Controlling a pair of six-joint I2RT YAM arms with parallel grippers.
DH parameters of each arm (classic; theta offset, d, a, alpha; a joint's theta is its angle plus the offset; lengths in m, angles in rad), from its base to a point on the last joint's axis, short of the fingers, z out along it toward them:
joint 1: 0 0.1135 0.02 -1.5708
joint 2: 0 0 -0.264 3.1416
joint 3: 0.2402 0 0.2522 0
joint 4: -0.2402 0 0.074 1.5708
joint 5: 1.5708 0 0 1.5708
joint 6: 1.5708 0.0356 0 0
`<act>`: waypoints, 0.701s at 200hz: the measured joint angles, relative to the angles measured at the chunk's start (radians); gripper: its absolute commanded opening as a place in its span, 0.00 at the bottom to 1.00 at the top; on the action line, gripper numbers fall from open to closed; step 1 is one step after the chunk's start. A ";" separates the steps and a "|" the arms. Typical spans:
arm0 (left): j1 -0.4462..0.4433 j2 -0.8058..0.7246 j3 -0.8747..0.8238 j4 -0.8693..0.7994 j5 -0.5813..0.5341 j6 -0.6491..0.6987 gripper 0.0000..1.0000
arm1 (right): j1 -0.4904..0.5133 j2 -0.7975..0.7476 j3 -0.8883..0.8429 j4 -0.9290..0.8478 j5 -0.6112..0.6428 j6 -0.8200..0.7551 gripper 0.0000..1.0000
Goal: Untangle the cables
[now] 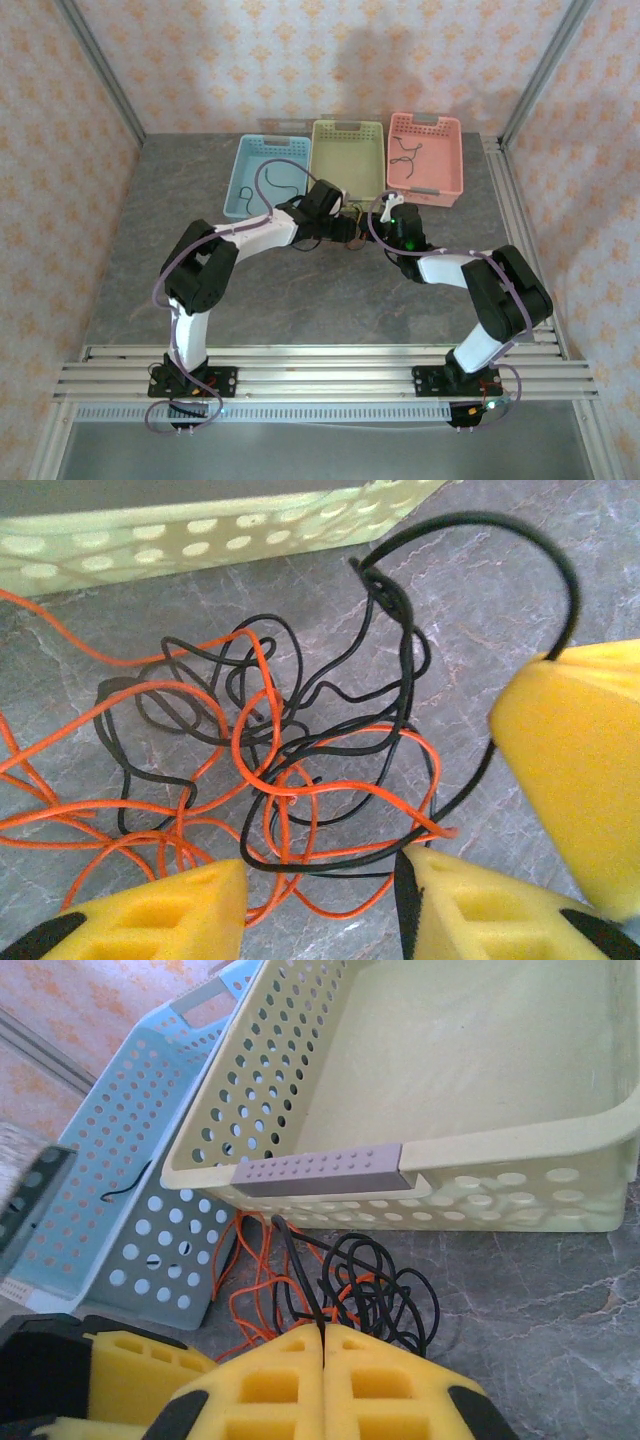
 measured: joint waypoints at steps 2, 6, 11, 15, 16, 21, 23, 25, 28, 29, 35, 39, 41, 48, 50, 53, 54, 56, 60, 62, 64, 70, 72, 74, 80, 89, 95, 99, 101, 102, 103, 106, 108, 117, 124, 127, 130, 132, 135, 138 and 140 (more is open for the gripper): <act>0.000 0.000 0.000 -0.001 0.000 0.000 0.40 | 0.000 0.000 0.000 0.000 0.000 0.000 0.00; 0.000 0.002 0.000 -0.004 0.000 0.000 0.39 | 0.000 0.000 0.000 0.000 0.000 0.000 0.00; 0.000 0.004 0.000 -0.008 0.000 -0.001 0.38 | 0.000 0.000 0.000 0.000 0.000 0.000 0.00; 0.000 0.004 0.000 -0.011 0.000 0.000 0.36 | 0.000 0.000 0.000 0.000 0.000 0.000 0.00; 0.000 0.005 0.000 -0.013 0.000 0.000 0.36 | 0.000 0.000 0.000 0.000 0.000 0.000 0.00; 0.000 0.005 0.000 -0.016 0.000 -0.001 0.34 | 0.000 0.000 0.000 0.000 0.000 0.000 0.00; 0.000 0.005 0.000 -0.017 0.000 0.000 0.33 | 0.000 0.000 0.000 0.000 0.000 0.000 0.00; 0.000 0.005 0.000 -0.019 0.000 0.000 0.33 | 0.000 0.000 0.000 0.000 0.000 0.000 0.00; 0.000 0.005 0.000 -0.020 0.000 0.000 0.32 | 0.000 0.000 0.000 0.000 0.000 0.000 0.00; 0.000 0.005 0.000 -0.020 0.000 0.000 0.31 | 0.000 0.000 0.000 0.000 0.000 0.000 0.00; 0.000 0.005 0.000 -0.021 0.000 0.000 0.29 | 0.000 0.000 0.000 0.000 0.000 0.000 0.00; 0.000 0.005 0.000 -0.021 -0.001 0.000 0.28 | 0.000 0.000 0.000 0.000 0.000 0.000 0.00; 0.000 0.005 0.000 -0.021 -0.001 0.001 0.27 | 0.000 0.000 0.000 0.000 0.000 0.000 0.00; 0.000 0.005 0.000 -0.021 -0.001 0.001 0.25 | 0.000 0.000 0.000 0.000 0.000 0.000 0.00; 0.000 0.006 0.000 -0.021 -0.001 0.000 0.24 | 0.000 0.000 0.000 0.000 0.000 0.000 0.00; 0.000 0.005 0.000 -0.022 0.000 0.001 0.22 | 0.000 0.000 0.000 0.000 0.000 0.000 0.00; 0.000 0.006 0.000 -0.021 0.000 0.001 0.21 | 0.000 0.000 0.000 0.000 0.000 0.000 0.00; 0.000 0.006 0.000 -0.021 -0.001 0.000 0.19 | 0.000 0.000 0.000 0.000 0.000 0.000 0.00; 0.000 0.006 0.000 -0.021 -0.001 -0.001 0.17 | 0.000 0.000 0.000 0.000 0.000 0.000 0.00; 0.000 0.005 0.000 -0.021 -0.001 0.003 0.16 | 0.000 0.000 0.000 0.000 0.000 0.000 0.00; 0.000 0.005 0.000 -0.021 -0.001 0.003 0.15 | 0.000 0.000 0.000 0.000 0.000 0.000 0.00; 0.000 0.005 0.000 -0.021 -0.001 0.005 0.13 | 0.000 0.000 0.000 0.000 0.000 0.000 0.00; 0.000 0.006 0.000 -0.021 -0.002 0.002 0.12 | 0.000 0.000 0.000 0.000 0.000 0.000 0.00; 0.000 0.005 0.000 -0.021 -0.002 0.002 0.11 | 0.000 0.000 0.000 0.000 0.000 0.000 0.00; 0.000 0.005 0.000 -0.021 -0.002 0.002 0.07 | 0.000 0.000 0.000 0.000 0.000 0.000 0.00; 0.000 0.005 0.000 -0.021 -0.003 0.008 0.03 | 0.000 0.000 0.000 0.000 0.000 0.000 0.00; 0.000 0.006 0.000 -0.021 -0.005 0.007 0.00 | 0.000 0.000 0.000 0.000 0.000 0.000 0.00; 0.000 0.005 0.000 -0.021 -0.005 0.003 0.00 | 0.000 0.000 0.000 0.000 0.000 0.000 0.00; 0.000 0.005 0.000 -0.021 -0.006 0.004 0.00 | 0.000 0.000 0.000 0.000 0.000 0.000 0.00; 0.000 0.005 0.000 -0.021 -0.006 0.006 0.00 | 0.000 0.000 0.000 0.000 0.000 0.000 0.00; 0.000 0.005 0.000 -0.021 -0.006 0.008 0.00 | 0.000 0.000 0.000 0.000 0.000 0.000 0.00; 0.000 0.005 0.000 -0.021 -0.008 0.004 0.00 | 0.000 0.000 0.000 0.000 0.000 0.000 0.00; 0.000 0.005 0.000 -0.021 -0.008 0.006 0.00 | 0.000 0.000 0.000 0.000 0.000 0.000 0.00; -0.001 0.005 0.000 -0.021 -0.009 0.006 0.00 | 0.000 0.000 0.000 0.000 0.000 0.000 0.00; -0.001 0.005 0.000 -0.021 -0.013 0.006 0.00 | 0.000 0.000 0.000 0.000 0.000 0.000 0.00; -0.001 0.005 0.000 -0.021 -0.014 0.006 0.00 | 0.000 0.000 0.000 0.000 0.000 0.000 0.00; -0.002 0.005 0.000 -0.021 -0.018 0.006 0.00 | 0.000 0.000 0.000 0.000 0.000 0.000 0.00; -0.003 0.005 0.000 -0.021 -0.020 0.006 0.00 | 0.000 0.000 0.000 0.000 0.000 0.000 0.00; -0.004 0.005 0.000 -0.021 -0.021 0.006 0.00 | 0.000 0.000 0.000 0.000 0.000 0.000 0.00; -0.004 0.005 0.000 -0.021 -0.023 0.006 0.00 | 0.000 0.000 0.000 0.000 0.000 0.000 0.00; -0.004 0.005 -0.001 -0.020 -0.024 0.006 0.00 | 0.000 0.000 0.000 0.000 0.000 0.000 0.00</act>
